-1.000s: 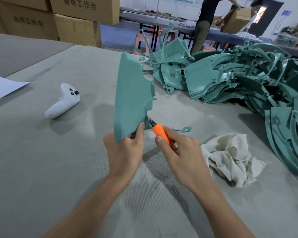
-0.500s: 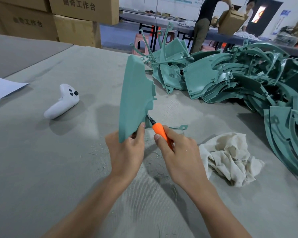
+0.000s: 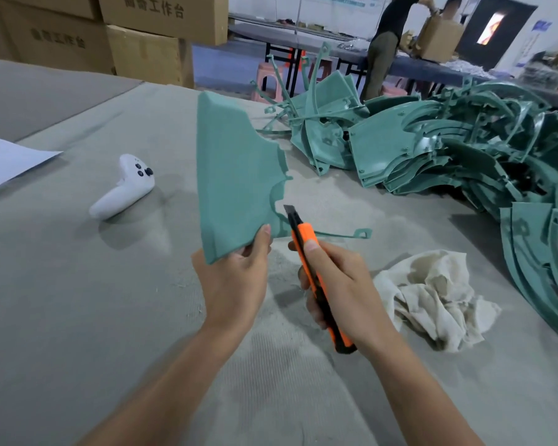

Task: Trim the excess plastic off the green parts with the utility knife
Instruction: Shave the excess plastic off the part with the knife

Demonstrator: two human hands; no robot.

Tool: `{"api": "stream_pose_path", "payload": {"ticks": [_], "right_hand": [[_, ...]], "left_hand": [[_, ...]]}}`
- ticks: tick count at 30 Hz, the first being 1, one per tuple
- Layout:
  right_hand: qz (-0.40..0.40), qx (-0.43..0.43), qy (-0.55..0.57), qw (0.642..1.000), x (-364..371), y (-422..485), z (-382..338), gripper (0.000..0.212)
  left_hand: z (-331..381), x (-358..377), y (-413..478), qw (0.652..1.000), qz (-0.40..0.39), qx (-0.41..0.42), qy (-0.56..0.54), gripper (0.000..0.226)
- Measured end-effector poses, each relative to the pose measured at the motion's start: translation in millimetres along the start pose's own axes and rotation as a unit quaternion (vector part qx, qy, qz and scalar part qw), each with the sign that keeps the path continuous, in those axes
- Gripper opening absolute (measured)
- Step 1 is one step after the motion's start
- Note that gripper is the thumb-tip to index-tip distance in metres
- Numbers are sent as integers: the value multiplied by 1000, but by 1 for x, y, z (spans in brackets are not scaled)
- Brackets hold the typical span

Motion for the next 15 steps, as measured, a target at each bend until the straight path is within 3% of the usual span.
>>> {"api": "stream_pose_path", "payload": {"ticks": [8, 13, 15], "right_hand": [[-27, 58, 87, 994, 3, -1, 2, 35], [-32, 46, 70, 996, 4, -2, -2, 35], [-28, 43, 54, 997, 4, -2, -3, 35]], "left_hand": [[6, 1, -6, 999, -7, 25, 30, 32], [18, -4, -12, 993, 34, 86, 75, 39], [17, -4, -11, 995, 30, 75, 58, 35]]}}
Point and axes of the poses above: each hand's wrist, its own y-axis towards the middle knuckle, its own x-axis out of the palm, z = x × y, the point moved 8 cm from there along y, towards the middle knuckle, and after that the axes turned 14 degrees about -x, right-handed, at the moved point
